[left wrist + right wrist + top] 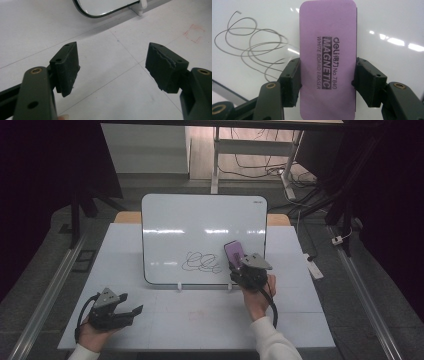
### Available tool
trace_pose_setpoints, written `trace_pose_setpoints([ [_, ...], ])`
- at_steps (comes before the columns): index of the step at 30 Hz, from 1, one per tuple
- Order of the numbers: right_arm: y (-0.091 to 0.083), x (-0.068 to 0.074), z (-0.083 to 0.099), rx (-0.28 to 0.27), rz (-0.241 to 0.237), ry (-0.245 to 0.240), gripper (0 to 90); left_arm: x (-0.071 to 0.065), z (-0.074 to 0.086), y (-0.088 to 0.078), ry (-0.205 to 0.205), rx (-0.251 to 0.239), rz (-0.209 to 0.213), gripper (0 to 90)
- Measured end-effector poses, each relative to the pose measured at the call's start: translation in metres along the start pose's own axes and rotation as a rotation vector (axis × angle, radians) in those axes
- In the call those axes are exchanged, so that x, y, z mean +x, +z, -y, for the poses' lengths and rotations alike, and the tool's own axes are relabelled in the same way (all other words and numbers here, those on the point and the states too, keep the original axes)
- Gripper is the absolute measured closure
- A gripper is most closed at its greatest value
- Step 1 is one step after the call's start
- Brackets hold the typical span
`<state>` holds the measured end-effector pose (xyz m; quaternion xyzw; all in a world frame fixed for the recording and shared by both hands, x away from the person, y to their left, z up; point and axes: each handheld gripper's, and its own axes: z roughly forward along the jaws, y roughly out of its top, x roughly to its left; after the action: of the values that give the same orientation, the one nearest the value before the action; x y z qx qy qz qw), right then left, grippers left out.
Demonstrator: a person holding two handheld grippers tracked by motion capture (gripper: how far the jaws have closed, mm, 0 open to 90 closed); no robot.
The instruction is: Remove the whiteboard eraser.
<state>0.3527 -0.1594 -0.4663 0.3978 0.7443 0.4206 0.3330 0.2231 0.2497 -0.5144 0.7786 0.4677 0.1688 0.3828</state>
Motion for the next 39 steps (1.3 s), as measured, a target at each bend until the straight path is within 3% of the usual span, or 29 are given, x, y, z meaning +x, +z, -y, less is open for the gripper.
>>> trace_pose_setpoints([
  [8, 0.009, 0.025, 0.002, -0.014, -0.039, -0.001, 41.4, 0.0, 0.0, 0.0, 0.004, -0.006, -0.005, 27.8],
  [10, 0.016, 0.05, 0.002, -0.008, -0.087, -0.031, 41.4, 0.0, 0.0, -0.001, 0.003, -0.011, -0.007, 27.8],
  [13, 0.02, 0.066, 0.003, 0.0, -0.1, -0.076, 41.3, 0.0, 0.0, -0.002, 0.002, -0.018, -0.009, 27.8],
  [16, 0.019, 0.059, 0.002, 0.004, -0.134, -0.051, 41.3, 0.001, 0.0, -0.002, 0.002, -0.017, -0.009, 27.8],
  [22, 0.012, 0.038, 0.002, -0.003, -0.087, -0.024, 41.3, 0.001, 0.0, -0.003, 0.0, -0.018, -0.01, 27.8],
  [23, 0.009, 0.028, 0.002, -0.009, -0.067, -0.001, 41.3, 0.001, 0.0, -0.002, -0.001, -0.019, -0.007, 27.8],
  [24, 0.009, 0.028, 0.002, -0.009, -0.067, -0.001, 41.3, 0.001, 0.0, -0.002, -0.002, -0.019, -0.007, 27.8],
  [27, 0.003, 0.007, 0.003, -0.02, -0.011, 0.031, 41.3, 0.0, -0.001, -0.002, 0.0, -0.02, -0.006, 27.8],
  [31, 0.003, 0.008, 0.004, -0.019, 0.006, 0.018, 41.3, -0.001, -0.001, -0.001, 0.0, -0.017, -0.007, 27.7],
  [36, 0.011, 0.035, 0.003, -0.017, -0.035, -0.023, 41.3, 0.0, -0.001, -0.002, -0.003, -0.019, -0.005, 27.7],
  [39, 0.013, 0.042, 0.003, -0.014, -0.041, -0.044, 41.3, 0.0, 0.0, -0.002, -0.003, -0.019, -0.004, 27.7],
])
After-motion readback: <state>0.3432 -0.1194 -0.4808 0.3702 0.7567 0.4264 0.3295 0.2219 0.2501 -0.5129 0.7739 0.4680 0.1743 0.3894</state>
